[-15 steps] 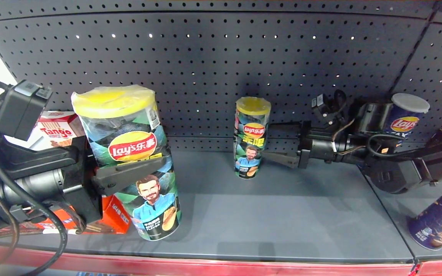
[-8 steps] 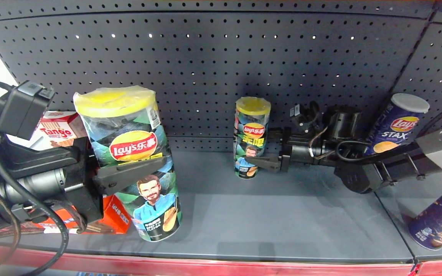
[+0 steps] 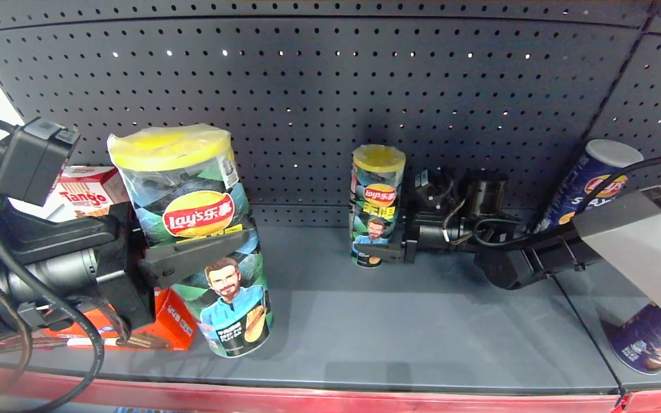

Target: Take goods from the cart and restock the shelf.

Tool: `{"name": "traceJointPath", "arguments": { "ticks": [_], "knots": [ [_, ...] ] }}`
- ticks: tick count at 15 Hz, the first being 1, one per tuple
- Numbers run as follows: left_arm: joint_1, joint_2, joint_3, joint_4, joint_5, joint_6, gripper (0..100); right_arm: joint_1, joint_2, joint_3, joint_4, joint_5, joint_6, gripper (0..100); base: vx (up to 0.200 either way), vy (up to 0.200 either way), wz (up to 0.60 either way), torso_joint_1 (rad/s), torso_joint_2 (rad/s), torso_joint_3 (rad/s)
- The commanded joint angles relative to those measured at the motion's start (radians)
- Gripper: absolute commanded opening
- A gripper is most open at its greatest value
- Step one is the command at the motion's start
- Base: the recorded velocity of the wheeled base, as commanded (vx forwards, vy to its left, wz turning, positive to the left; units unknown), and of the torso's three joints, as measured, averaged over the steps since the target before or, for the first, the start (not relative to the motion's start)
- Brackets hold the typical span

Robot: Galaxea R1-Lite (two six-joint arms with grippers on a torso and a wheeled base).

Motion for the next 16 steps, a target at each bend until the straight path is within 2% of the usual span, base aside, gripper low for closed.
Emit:
{"name": "traceJointPath", "arguments": {
  "ticks": [1,4,9,10,16],
  "knots": [
    [0.000,0.006,0.006,0.001,0.000,0.000,0,-0.004,0.020,-0.010,-0.002,0.002,0.000,100,0.000,0.000,0.00,0.000,0.00,0.000],
    [0.000,0.008,0.009,0.001,0.003,0.000,0,-0.021,0.034,-0.019,-0.026,0.017,0.007,100,0.000,0.000,0.00,0.000,0.00,0.000],
    [0.002,0.006,0.033,-0.006,0.005,0.000,0,-0.034,0.062,-0.039,-0.131,0.029,0.096,100,0.000,0.000,0.00,0.000,0.00,0.000],
    [0.002,0.006,0.033,-0.005,0.005,0.000,0,-0.034,0.066,-0.034,-0.151,0.035,0.099,0,0.000,0.000,0.00,0.000,0.00,0.000],
    [0.009,0.006,0.036,-0.006,0.005,0.000,0,-0.017,0.057,-0.010,-0.166,0.035,0.106,0,0.000,0.000,0.00,0.000,0.00,0.000]
  ]
}}
